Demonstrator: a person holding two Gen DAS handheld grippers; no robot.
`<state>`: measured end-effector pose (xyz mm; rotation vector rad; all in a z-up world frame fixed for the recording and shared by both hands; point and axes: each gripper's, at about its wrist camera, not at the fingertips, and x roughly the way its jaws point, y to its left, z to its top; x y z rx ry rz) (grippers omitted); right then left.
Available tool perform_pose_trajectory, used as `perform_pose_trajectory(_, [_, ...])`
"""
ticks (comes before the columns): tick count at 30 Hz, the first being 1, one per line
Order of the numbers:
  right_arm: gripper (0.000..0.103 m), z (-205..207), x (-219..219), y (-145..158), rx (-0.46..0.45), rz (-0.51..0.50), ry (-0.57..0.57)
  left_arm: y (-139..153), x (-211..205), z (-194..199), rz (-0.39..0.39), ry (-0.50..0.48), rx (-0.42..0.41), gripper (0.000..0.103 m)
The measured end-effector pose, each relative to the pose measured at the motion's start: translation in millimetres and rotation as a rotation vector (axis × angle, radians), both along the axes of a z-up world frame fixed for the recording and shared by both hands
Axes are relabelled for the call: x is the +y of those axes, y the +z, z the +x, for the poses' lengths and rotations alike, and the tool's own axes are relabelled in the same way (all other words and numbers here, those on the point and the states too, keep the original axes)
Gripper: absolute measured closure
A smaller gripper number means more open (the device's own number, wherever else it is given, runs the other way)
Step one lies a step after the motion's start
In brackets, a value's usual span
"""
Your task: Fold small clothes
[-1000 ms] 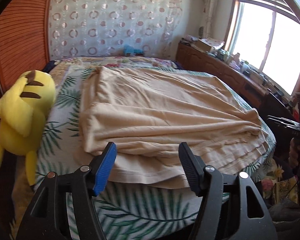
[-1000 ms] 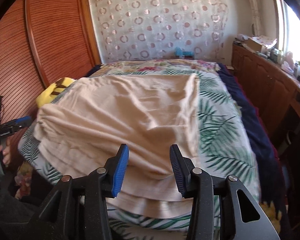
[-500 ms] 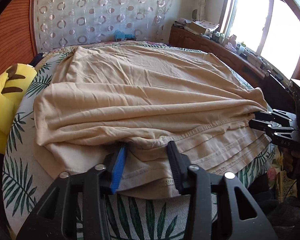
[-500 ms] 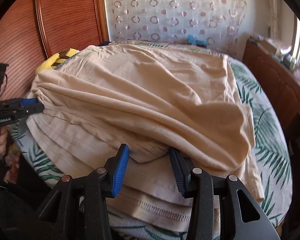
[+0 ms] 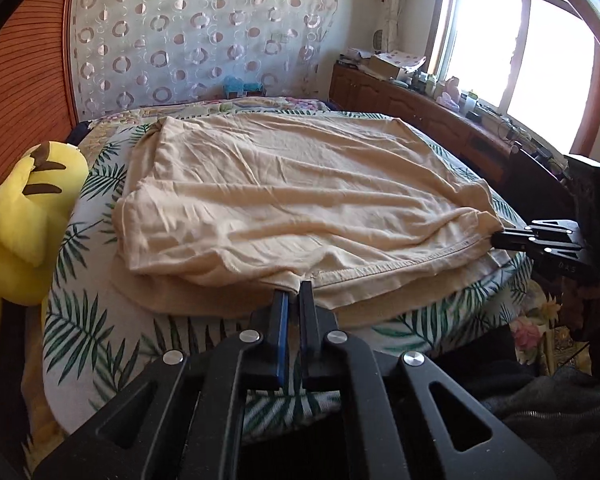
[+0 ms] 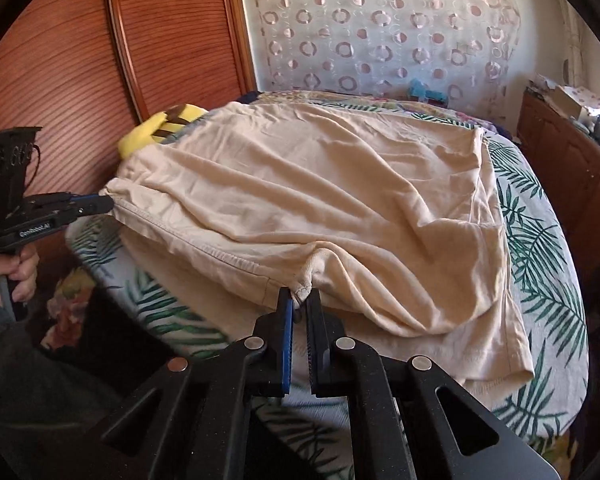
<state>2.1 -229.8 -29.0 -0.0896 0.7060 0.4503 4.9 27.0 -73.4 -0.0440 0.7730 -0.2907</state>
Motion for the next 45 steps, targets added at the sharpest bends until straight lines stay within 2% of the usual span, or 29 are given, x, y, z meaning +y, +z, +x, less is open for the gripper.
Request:
perform_pose_trajectory(3, [0.097, -10, 4, -1, -0.006, -0.039, -0.007, -4, 0, 0, -0.007, 0.001, 0.02, 0.097])
perform_pose_trajectory(6, [0.097, -10, 3, 0, -0.003, -0.037, -0.016, -4, 2, -1, -0.01, 0.009, 0.022, 0.097])
perform_pose_trajectory(8, [0.093, -8, 5, 2, -0.008, -0.037, -0.025, 1, 5, -1, -0.012, 0.015, 0.009, 0.095])
perform_pose_trajectory(10, [0.092, -10, 3, 8, -0.015, -0.037, -0.034, 8, 8, -4, -0.006, 0.024, -0.018, 0.075])
perform_pose_trajectory(11, [0.091, -12, 1, 10, -0.02, -0.035, -0.036, 12, 12, -5, -0.007, 0.031, -0.037, 0.071])
perform_pose_trajectory(12, [0.088, -16, -1, 15, -0.026, -0.038, -0.037, 15, 16, -6, -0.011, 0.042, -0.052, 0.06])
perform_pose_trajectory(13, [0.081, -18, -4, 18, -0.035, -0.042, -0.04, 18, 21, -7, -0.017, 0.051, -0.062, 0.052])
perform_pose_trajectory(14, [0.072, -20, -4, 19, -0.043, -0.043, -0.04, 20, 27, -6, -0.021, 0.065, -0.068, 0.048])
perform_pose_trajectory(16, [0.06, -22, -8, 22, -0.056, -0.041, -0.041, 21, 38, -4, -0.022, 0.1, -0.073, 0.033])
perform_pose_trajectory(18, [0.058, -22, -12, 22, -0.063, -0.039, -0.05, 18, 49, 2, -0.009, 0.142, -0.07, 0.029])
perform_pose_trajectory(26, [0.056, -16, -23, 22, -0.076, -0.036, -0.099, -12, 84, 36, 0.03, 0.239, -0.014, 0.029])
perform_pose_trajectory(27, [0.056, -15, -24, 22, -0.079, -0.036, -0.1, -17, 90, 40, 0.026, 0.245, -0.01, 0.032])
perform_pose_trajectory(28, [0.056, -15, -25, 23, -0.082, -0.036, -0.102, -19, 95, 41, 0.018, 0.248, -0.006, 0.043])
perform_pose_trajectory(31, [0.056, -14, -28, 22, -0.085, -0.036, -0.107, -25, 111, 45, -0.013, 0.273, 0.016, 0.066])
perform_pose_trajectory(32, [0.056, -13, -29, 22, -0.085, -0.037, -0.107, -26, 116, 46, -0.025, 0.277, 0.016, 0.069])
perform_pose_trajectory(35, [0.056, -11, -33, 20, -0.081, -0.035, -0.112, -31, 120, 52, -0.003, 0.288, 0.03, 0.07])
perform_pose_trajectory(42, [0.055, -8, -37, 20, -0.078, -0.027, -0.114, -38, 108, 68, 0.018, 0.247, 0.051, 0.07])
perform_pose_trajectory(44, [0.055, -7, -40, 20, -0.078, -0.028, -0.116, -38, 105, 67, -0.001, 0.214, 0.05, 0.095])
perform_pose_trajectory(45, [0.055, -7, -42, 19, -0.077, -0.027, -0.116, -38, 104, 65, -0.01, 0.205, 0.051, 0.1])
